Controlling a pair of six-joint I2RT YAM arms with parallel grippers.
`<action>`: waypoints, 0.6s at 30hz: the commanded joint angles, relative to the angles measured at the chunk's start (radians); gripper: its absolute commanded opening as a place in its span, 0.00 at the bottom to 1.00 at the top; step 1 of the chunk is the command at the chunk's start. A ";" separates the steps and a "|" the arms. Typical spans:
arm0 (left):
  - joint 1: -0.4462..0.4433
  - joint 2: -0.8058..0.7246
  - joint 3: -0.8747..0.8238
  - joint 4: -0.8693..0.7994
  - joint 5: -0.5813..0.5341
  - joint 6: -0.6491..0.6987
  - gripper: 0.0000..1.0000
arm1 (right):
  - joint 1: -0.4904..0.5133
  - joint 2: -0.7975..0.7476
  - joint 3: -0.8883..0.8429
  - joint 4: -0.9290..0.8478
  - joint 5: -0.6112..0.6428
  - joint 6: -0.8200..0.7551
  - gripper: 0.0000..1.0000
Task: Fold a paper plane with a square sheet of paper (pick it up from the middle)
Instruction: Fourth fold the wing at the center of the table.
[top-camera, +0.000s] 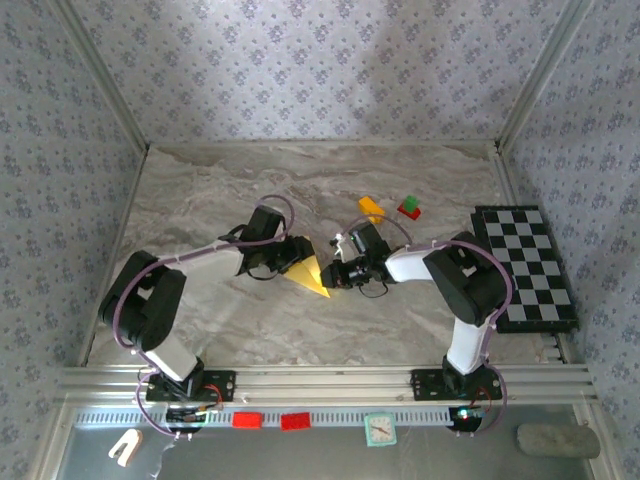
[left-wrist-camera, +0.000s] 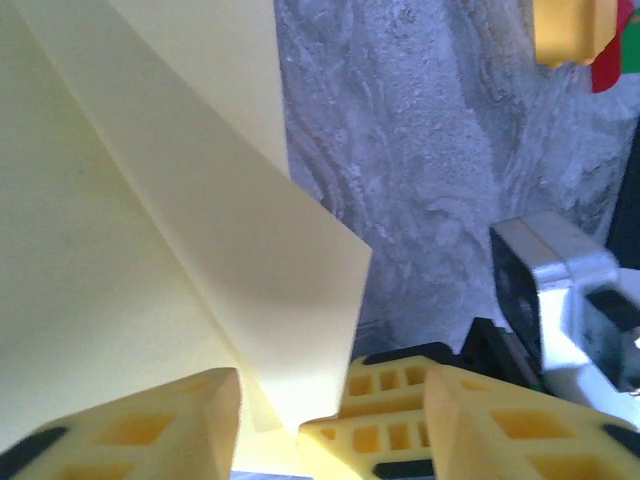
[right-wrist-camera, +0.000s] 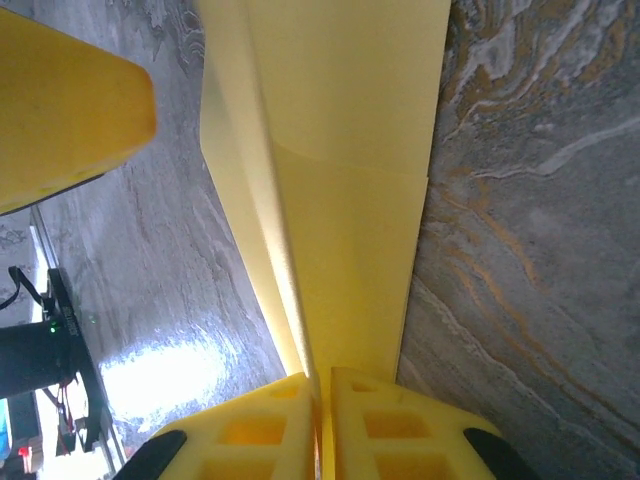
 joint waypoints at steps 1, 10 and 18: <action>0.003 0.034 0.004 0.075 0.057 -0.010 0.43 | -0.010 0.021 -0.016 0.013 -0.020 0.023 0.14; 0.003 0.101 0.012 0.139 0.111 -0.041 0.32 | -0.019 0.023 -0.016 0.010 -0.023 0.035 0.15; 0.005 0.108 0.011 0.153 0.116 -0.049 0.32 | -0.029 0.033 -0.013 -0.007 -0.029 0.058 0.14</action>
